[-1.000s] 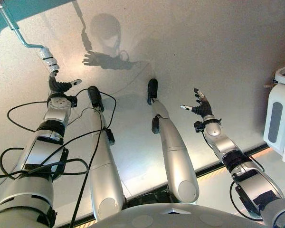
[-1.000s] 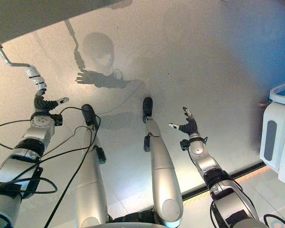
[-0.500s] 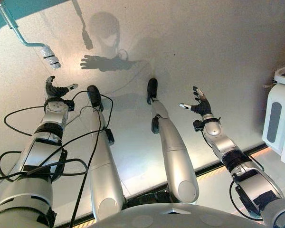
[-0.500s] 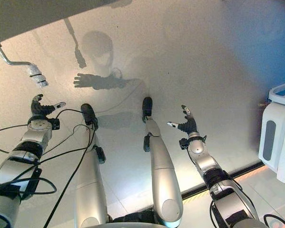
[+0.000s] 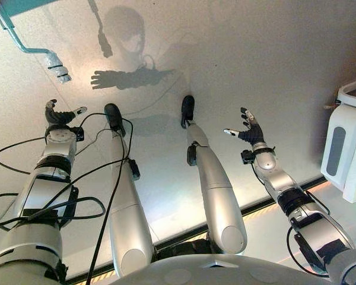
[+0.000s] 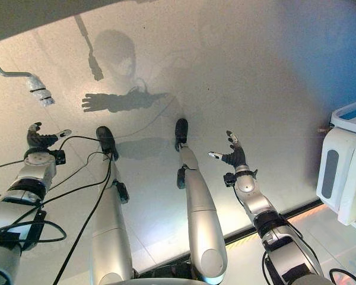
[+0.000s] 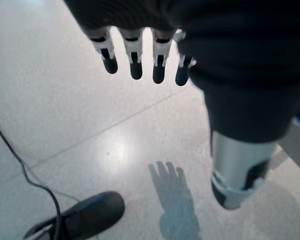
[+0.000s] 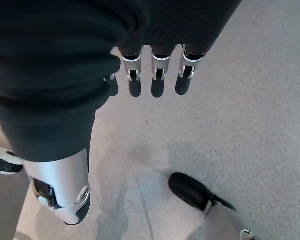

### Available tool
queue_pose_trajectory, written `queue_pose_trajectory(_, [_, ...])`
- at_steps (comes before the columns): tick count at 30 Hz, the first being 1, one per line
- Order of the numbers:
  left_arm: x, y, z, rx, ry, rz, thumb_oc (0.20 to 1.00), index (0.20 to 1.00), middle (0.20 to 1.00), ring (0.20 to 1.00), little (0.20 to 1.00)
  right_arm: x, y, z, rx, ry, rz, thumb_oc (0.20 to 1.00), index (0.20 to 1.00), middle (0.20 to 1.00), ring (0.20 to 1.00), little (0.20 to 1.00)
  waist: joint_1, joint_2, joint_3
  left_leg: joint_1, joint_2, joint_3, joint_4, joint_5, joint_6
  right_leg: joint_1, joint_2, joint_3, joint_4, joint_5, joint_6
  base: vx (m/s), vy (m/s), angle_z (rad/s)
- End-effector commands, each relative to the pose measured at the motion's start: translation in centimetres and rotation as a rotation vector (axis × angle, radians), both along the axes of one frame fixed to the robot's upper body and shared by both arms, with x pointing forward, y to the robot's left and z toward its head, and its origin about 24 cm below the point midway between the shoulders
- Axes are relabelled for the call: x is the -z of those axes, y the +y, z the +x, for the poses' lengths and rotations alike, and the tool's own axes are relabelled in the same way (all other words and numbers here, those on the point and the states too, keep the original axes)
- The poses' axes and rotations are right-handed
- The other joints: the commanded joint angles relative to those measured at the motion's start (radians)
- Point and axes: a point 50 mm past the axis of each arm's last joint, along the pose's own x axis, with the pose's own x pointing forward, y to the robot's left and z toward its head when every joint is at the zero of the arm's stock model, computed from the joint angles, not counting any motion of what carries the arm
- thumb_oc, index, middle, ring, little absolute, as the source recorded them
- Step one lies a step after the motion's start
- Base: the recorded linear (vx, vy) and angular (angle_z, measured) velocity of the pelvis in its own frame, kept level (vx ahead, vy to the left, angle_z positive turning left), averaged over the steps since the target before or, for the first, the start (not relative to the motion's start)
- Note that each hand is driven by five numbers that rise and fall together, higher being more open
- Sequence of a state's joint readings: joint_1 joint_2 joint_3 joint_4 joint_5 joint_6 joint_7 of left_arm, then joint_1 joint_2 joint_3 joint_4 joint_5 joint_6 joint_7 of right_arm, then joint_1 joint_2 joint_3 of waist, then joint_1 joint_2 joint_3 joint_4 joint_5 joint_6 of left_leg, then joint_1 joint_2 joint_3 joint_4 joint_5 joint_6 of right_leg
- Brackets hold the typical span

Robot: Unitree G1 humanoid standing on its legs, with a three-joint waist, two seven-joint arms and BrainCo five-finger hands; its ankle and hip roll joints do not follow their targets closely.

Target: Raise the hospital bed

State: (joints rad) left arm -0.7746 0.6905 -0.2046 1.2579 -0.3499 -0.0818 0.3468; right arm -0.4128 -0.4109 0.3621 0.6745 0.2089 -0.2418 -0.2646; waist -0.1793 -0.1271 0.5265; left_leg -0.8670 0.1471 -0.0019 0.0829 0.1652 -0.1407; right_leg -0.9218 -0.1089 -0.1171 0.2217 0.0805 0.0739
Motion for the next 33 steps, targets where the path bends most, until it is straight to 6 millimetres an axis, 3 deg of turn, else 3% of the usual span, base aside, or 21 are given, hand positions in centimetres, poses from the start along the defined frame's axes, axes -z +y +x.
queue_pose_trajectory(1, [-0.9,3.0,-1.9,-0.113,-0.04,-0.009,1.0,1.0,1.0,1.0,1.0,1.0,-0.8,-2.0,0.001,-0.002,0.034,1.0,1.0,1.0,1.0,1.0,0.013,-0.076,-0.006,-0.038,-0.042,0.031,0.052,-0.014,0.032,0.0,0.035,0.018,-0.057,0.068,0.073,0.0,0.0,0.0])
queue_pose_trajectory(16, [-7.2,3.0,0.4,-0.061,-0.147,0.115,1.0,1.0,1.0,1.0,1.0,1.6,-1.1,-2.2,-0.025,0.04,0.014,1.0,1.0,1.0,1.0,1.0,0.003,-0.091,-0.006,-0.041,-0.044,0.025,0.064,-0.019,0.032,0.002,0.033,0.016,-0.051,0.068,0.074,0.0,0.0,0.0])
queue_pose_trajectory(20, [-7.9,2.1,1.2,-0.019,-0.177,0.11,1.0,1.0,1.0,1.0,1.0,2.0,-0.9,-2.3,-0.033,0.059,0.015,1.0,1.0,1.0,1.0,1.0,0.003,-0.09,-0.006,-0.036,-0.046,0.026,0.062,-0.017,0.031,0.009,0.033,0.017,-0.053,0.069,0.074,0.0,0.0,0.0])
queue_pose_trajectory(28, [-7.6,0.1,2.5,0.051,-0.286,-0.065,1.0,1.0,1.0,1.0,1.0,2.7,-0.9,-2.4,-0.028,0.097,0.01,1.0,1.0,1.0,1.0,1.0,0.005,-0.088,-0.006,-0.025,-0.045,0.028,0.051,-0.014,0.028,0.018,0.034,0.015,-0.059,0.068,0.077,0.0,0.001,0.0])
queue_pose_trajectory(33, [-7.5,-0.3,2.8,0.074,-0.262,-0.044,1.0,1.0,1.0,1.0,1.0,2.5,-0.9,-2.2,-0.03,0.096,0.005,1.0,1.0,1.0,1.0,1.0,0.003,-0.093,-0.006,-0.019,-0.045,0.031,0.047,-0.014,0.028,0.021,0.035,0.016,-0.062,0.069,0.079,0.0,0.0,0.0])
